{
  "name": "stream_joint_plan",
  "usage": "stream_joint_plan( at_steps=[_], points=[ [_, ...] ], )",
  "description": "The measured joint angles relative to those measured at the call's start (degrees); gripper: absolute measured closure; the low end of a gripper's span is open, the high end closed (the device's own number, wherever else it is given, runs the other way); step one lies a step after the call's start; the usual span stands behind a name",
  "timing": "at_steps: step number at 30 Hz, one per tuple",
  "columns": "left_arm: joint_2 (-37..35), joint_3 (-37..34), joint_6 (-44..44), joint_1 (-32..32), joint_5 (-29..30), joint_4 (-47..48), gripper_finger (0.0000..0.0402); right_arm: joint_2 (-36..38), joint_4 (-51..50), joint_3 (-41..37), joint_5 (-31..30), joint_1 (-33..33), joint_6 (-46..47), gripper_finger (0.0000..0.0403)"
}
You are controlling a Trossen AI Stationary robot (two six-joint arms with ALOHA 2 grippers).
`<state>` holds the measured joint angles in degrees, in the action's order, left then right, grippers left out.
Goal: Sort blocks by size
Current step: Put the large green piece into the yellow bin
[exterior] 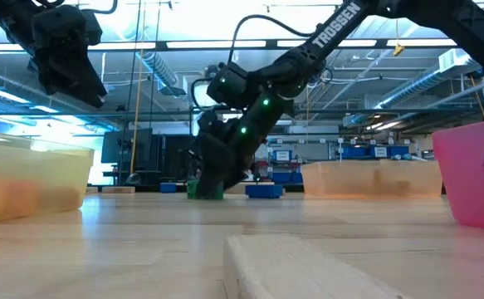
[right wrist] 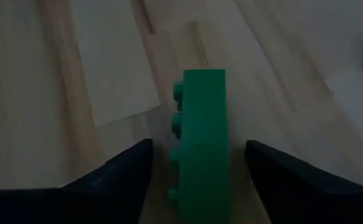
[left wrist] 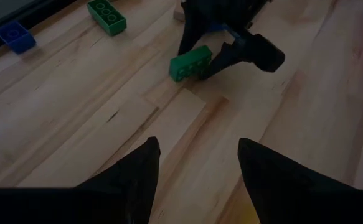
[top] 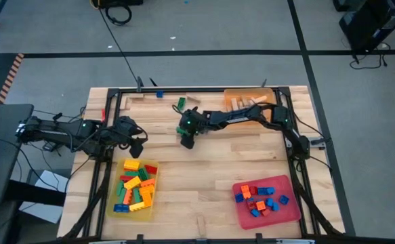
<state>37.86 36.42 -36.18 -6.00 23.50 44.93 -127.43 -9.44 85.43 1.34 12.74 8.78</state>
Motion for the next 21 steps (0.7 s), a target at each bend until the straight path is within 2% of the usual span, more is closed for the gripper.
stream_joint_plan(
  at_steps=[4,9,15,21],
  points=[
    [0.01,0.0,-0.01,0.0,0.01,-0.05,0.0177,-0.73,1.83,-0.05,-3.05,-0.6,-0.07,0.0187],
    [0.03,0.0,2.78,0.0,0.07,-0.42,0.0177,-0.79,2.4,-0.05,-2.51,-0.66,-0.02,0.0304],
    [0.03,0.0,3.08,0.0,0.07,-0.58,0.0177,0.55,1.06,-0.23,2.01,-1.02,4.58,0.0301],
    [0.03,0.01,3.01,0.0,0.1,-1.17,0.0177,7.04,-0.27,-0.22,-0.27,-2.39,9.31,0.0301]
  ],
)
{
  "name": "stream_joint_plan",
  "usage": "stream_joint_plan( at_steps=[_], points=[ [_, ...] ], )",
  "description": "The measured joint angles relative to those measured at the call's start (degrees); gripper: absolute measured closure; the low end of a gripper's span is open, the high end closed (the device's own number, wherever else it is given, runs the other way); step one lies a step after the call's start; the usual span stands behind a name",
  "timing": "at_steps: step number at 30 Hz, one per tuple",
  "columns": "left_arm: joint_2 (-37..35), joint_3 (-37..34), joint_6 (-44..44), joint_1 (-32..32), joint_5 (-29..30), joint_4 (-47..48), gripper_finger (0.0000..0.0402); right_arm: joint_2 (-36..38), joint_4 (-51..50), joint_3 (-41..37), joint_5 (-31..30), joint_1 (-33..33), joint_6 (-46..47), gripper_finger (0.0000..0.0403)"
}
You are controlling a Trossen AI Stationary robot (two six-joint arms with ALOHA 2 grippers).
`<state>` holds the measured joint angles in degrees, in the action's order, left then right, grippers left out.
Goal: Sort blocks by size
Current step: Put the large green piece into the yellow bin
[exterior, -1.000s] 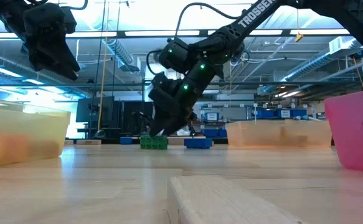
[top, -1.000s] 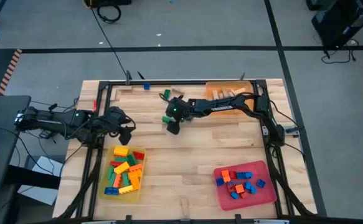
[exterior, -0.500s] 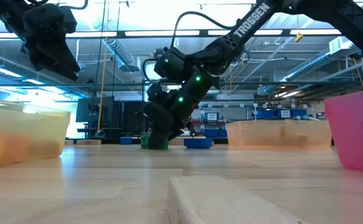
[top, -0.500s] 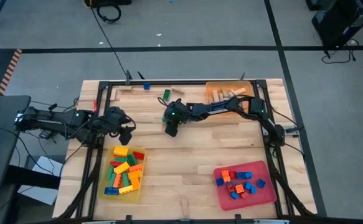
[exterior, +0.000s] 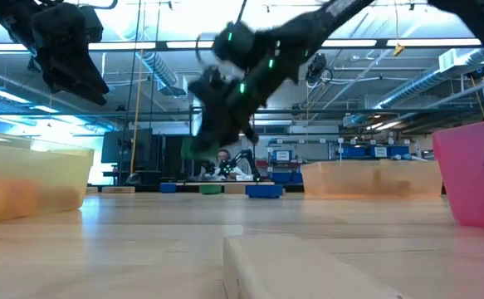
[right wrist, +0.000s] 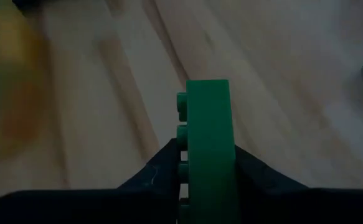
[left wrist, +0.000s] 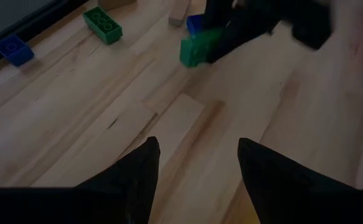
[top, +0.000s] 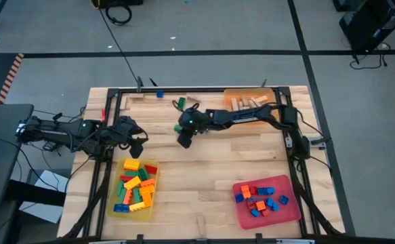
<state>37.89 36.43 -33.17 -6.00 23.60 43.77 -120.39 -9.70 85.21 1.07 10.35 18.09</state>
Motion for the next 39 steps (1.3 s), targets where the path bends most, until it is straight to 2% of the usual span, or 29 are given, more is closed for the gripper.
stream_joint_plan(
  at_steps=[5,10,17,23,28,33,39],
  points=[
    [0.0,0.01,-0.04,0.0,0.01,-2.66,0.0177,6.44,-0.14,0.04,-4.49,-2.66,0.59,0.0301],
    [0.0,0.01,0.0,0.0,-0.4,-6.4,0.0177,10.67,2.05,0.11,-9.18,-6.53,5.16,0.0301],
    [-2.13,0.01,1.29,-2.05,-3.09,-8.32,0.0177,10.07,13.96,0.18,-17.9,-14.37,9.27,0.0301],
    [-10.12,-1.28,0.09,-8.31,0.4,-9.73,0.0177,7.15,20.48,1.57,-26.64,-20.91,9.41,0.0301],
    [-15.83,-9.97,-1.43,-14.68,-0.39,-26.05,0.0177,3.41,20.81,7.22,-30.93,-24.47,9.37,0.0301],
    [-15.89,-19.93,-1.77,-19.92,-0.75,-47.09,0.0183,0.78,20.76,12.49,-35.15,-26.53,8.88,0.0301],
    [-15.02,-25.31,-1.28,-21.22,-1.88,-62.13,0.0188,0.47,20.68,13.23,-36.53,-26.95,11.6,0.0301]
  ],
)
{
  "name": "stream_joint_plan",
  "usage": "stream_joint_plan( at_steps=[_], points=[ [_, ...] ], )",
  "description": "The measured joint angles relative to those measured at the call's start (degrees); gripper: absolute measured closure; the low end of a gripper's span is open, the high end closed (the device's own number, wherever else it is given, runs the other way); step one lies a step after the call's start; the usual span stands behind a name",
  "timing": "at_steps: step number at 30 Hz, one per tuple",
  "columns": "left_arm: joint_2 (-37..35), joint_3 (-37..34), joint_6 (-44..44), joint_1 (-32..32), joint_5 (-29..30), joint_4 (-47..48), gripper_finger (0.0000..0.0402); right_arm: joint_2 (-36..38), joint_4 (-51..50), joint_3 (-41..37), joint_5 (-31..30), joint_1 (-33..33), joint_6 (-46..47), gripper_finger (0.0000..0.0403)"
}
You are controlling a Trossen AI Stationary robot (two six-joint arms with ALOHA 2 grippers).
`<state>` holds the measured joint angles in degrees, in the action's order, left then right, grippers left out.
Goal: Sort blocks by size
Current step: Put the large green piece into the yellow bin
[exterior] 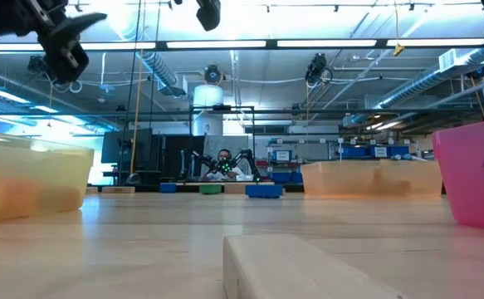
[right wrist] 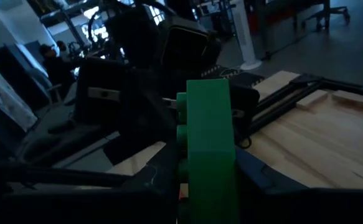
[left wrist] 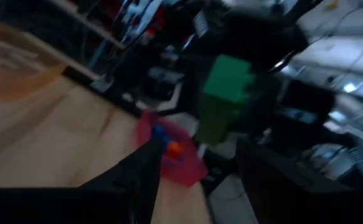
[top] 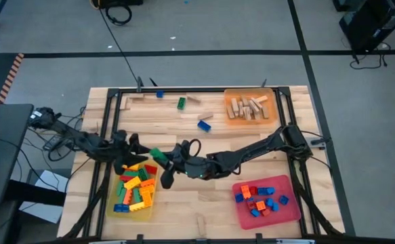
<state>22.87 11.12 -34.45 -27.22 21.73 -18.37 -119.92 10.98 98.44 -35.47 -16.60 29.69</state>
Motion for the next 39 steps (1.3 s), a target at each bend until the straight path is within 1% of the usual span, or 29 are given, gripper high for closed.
stream_joint_plan(
  at_steps=[5,10,14,18,22,25,29,32,35,37,38,39],
  points=[
    [1.38,-0.99,2.81,0.0,-0.89,-4.99,0.0188,0.02,-0.09,0.03,-0.07,0.23,1.66,0.0301],
    [5.13,-0.98,2.9,0.46,-0.84,-7.67,0.0188,0.02,-0.29,0.03,1.0,0.64,1.66,0.0301],
    [9.28,-0.98,4.05,1.35,-0.84,-15.51,0.0188,0.04,-0.33,0.03,3.53,1.07,1.72,0.0301],
    [12.75,-0.97,6.89,2.36,-0.89,-21.44,0.0188,0.07,-0.39,0.03,3.59,1.16,1.7,0.0301],
    [14.99,-0.97,7.2,3.2,-3.06,-24.91,0.0188,0.13,-0.55,0.03,4.07,1.34,1.72,0.0301],
    [16.67,-0.97,7.24,3.73,-3.71,-27.41,0.0188,0.13,-1.23,0.03,6.52,1.74,2.29,0.0301],
    [19.14,-0.97,8.31,3.98,-4.52,-29.8,0.0192,0.13,-1.88,0.03,7.13,2.19,3.36,0.0301],
    [21.11,-0.56,8.8,4.02,-5.11,-31.56,0.0214,0.22,-1.99,0.05,8.26,2.43,3.41,0.0301],
    [22.9,0.13,8.91,4.02,-5.54,-31.75,0.0259,0.24,-2.4,0.05,8.65,2.51,3.41,0.0301],
    [23.73,0.39,9.13,3.98,-6.61,-32.03,0.0293,0.3,-2.3,0.03,10.07,2.56,3.78,0.0301],
    [23.9,0.6,9.39,3.95,-6.95,-32.28,0.0306,0.37,-1.82,0.07,11.01,2.56,3.99,0.0301],
    [23.98,0.65,9.64,3.94,-7.04,-32.58,0.0307,0.41,-1.9,0.16,11.21,2.57,4.06,0.0301]
  ],
)
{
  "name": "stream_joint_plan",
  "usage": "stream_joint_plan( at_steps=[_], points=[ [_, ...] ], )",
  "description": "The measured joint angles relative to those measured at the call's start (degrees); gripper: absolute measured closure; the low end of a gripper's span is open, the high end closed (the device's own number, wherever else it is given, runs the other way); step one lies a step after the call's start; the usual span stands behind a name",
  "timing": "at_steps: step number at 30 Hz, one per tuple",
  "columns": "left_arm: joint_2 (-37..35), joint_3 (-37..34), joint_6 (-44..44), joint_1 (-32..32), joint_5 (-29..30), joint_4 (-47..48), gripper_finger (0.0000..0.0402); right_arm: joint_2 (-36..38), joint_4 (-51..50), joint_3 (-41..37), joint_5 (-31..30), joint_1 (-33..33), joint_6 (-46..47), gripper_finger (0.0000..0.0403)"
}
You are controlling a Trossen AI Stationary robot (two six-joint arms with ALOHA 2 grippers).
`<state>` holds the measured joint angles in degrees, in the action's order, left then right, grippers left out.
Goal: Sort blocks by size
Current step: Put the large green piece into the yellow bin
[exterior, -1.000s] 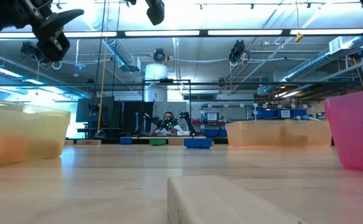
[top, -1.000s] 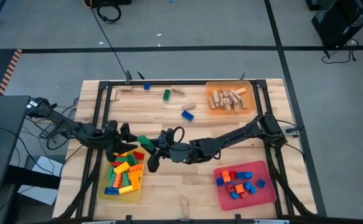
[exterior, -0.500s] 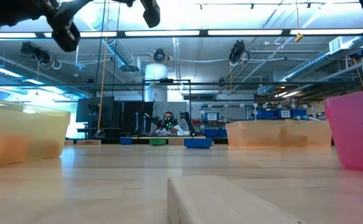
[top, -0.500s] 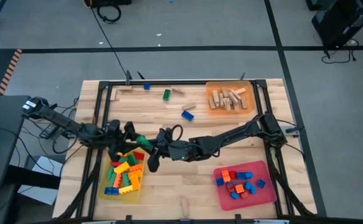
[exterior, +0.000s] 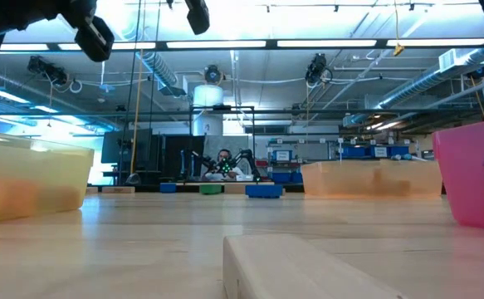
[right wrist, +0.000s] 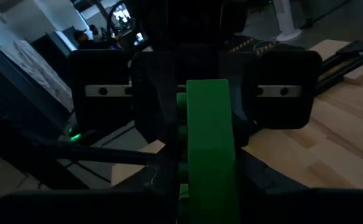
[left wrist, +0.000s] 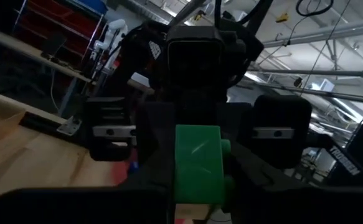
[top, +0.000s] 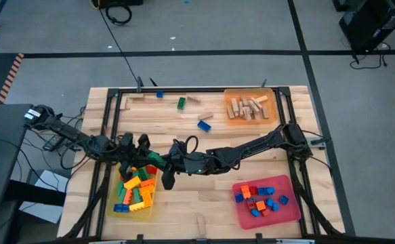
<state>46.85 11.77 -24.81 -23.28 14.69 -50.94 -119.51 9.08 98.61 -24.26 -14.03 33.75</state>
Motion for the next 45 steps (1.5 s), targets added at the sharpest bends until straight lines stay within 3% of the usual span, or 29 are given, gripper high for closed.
stream_joint_plan(
  at_steps=[5,15,22,25,31,37,41,45],
  points=[
    [-0.07,-0.02,0.8,0.04,0.28,-0.5,0.0307,0.03,-0.41,-0.02,0.08,0.07,-0.33,0.0291],
    [-1.82,0.0,2.04,0.62,1.88,0.66,0.0307,-0.05,-5.44,0.0,1.1,0.4,1.21,0.0143],
    [-6.81,0.34,1.69,2.03,2.66,9.18,0.0307,1.27,-12.08,-0.17,3.38,0.37,4.12,0.0128],
    [-9.54,2.74,1.67,2.07,3.71,21.05,0.0307,2.44,-17.44,-0.06,5.41,0.29,6.83,0.0135],
    [-11.16,15.21,-0.25,1.77,5.24,57.51,0.0307,4.49,-27.88,-0.11,9.16,-0.15,11.43,0.0153],
    [-10.42,24.46,-10.12,-0.34,3.51,90.76,0.0307,4.38,-33.45,-0.14,9.4,-1.36,13.02,0.0162],
    [-10.46,22.74,-19.79,-3.79,-0.61,101.14,0.0307,4.4,-34.36,-0.13,8.99,-1.89,12.82,0.0162],
    [-10.35,18.51,-25.48,-7.31,-5.41,101.48,0.0307,4.4,-34.15,-0.13,8.7,-1.98,12.8,0.0163]
  ],
)
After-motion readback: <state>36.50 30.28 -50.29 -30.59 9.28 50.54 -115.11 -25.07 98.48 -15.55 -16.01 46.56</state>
